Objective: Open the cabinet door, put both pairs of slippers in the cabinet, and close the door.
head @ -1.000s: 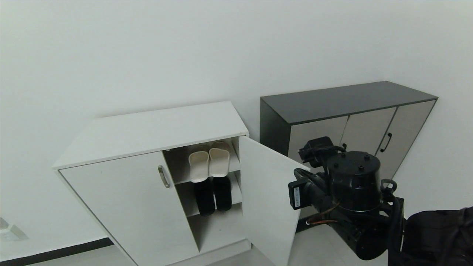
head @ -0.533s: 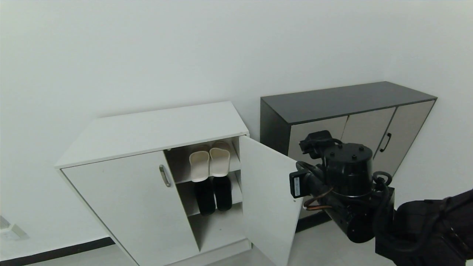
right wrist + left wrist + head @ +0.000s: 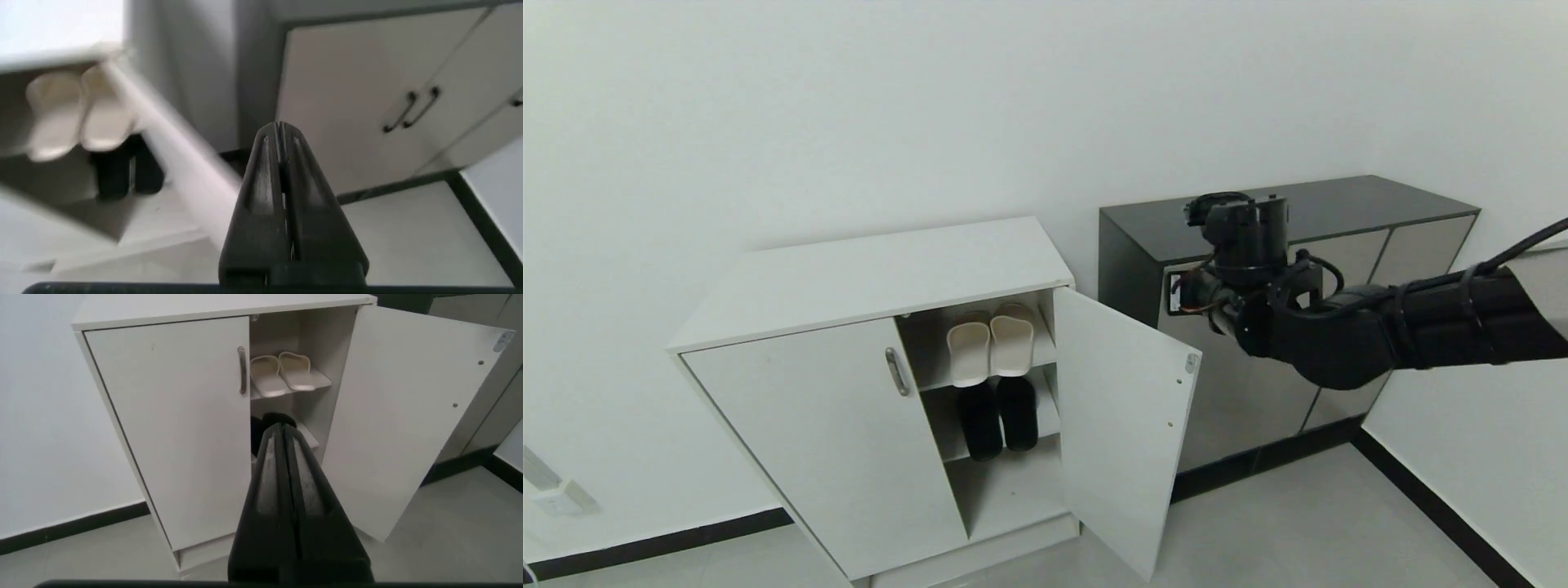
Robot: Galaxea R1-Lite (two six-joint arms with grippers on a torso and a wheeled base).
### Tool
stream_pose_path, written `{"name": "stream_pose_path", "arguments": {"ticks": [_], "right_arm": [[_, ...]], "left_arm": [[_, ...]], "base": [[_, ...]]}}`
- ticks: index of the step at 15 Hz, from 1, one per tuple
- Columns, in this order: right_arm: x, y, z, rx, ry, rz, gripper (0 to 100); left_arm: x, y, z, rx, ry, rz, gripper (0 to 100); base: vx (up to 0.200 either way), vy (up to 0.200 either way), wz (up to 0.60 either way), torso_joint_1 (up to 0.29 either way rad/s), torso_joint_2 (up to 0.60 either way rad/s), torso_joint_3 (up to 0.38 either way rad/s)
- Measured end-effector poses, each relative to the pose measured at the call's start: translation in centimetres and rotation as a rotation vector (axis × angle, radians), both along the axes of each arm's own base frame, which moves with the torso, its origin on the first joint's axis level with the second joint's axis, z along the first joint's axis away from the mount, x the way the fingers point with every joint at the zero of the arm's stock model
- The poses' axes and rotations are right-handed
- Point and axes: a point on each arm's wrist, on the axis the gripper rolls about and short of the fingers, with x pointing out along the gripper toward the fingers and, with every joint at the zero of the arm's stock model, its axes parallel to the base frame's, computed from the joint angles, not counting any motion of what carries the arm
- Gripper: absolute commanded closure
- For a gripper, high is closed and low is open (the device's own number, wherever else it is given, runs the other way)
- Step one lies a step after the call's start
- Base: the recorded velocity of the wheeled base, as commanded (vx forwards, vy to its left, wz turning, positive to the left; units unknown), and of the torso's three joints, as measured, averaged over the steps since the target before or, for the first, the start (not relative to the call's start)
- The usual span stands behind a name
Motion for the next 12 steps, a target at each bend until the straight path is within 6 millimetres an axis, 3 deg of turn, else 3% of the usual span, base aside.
{"name": "stream_pose_path", "arguments": {"ticks": [5,12], "right_arm": [[4.8,-0.7,-0.7,0.052,0.131,-0.051,100],[5.9,0.3,-3.9,0.074,0.205,-0.034,100]], "left_arm": [[0.0,0.0,0.0,-0.001,0.000,0.000,100],[0.0,0.0,0.0,-0.001,0.000,0.000,100]], "base": [[0.000,0.000,0.00,0.000,0.00,0.000],[0.000,0.000,0.00,0.000,0.00,0.000]]}}
